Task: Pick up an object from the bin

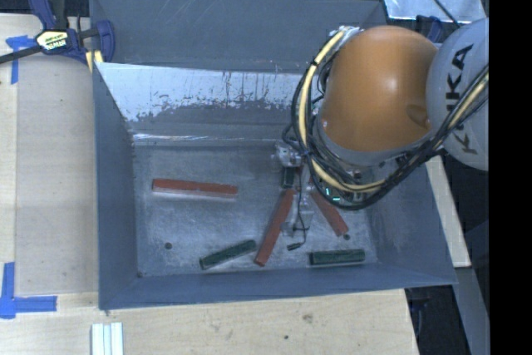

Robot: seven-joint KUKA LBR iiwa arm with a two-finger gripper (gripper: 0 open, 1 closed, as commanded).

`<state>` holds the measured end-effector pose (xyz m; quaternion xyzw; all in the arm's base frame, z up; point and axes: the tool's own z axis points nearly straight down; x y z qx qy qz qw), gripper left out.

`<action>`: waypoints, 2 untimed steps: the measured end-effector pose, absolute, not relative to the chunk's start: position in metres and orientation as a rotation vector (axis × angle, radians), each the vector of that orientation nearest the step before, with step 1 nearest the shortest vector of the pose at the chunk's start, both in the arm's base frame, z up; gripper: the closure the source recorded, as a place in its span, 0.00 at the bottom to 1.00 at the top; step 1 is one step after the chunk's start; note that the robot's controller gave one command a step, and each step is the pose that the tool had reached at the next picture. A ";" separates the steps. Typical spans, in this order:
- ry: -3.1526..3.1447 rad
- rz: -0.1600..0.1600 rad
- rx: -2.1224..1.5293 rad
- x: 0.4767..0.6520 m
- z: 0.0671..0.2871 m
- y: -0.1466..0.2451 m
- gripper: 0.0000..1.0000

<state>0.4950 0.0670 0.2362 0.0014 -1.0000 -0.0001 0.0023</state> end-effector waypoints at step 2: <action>-3.148 -0.002 0.061 0.492 0.134 0.079 0.00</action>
Offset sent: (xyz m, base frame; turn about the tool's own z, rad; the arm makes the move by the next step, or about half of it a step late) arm -0.0073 0.0193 -0.1662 -0.0603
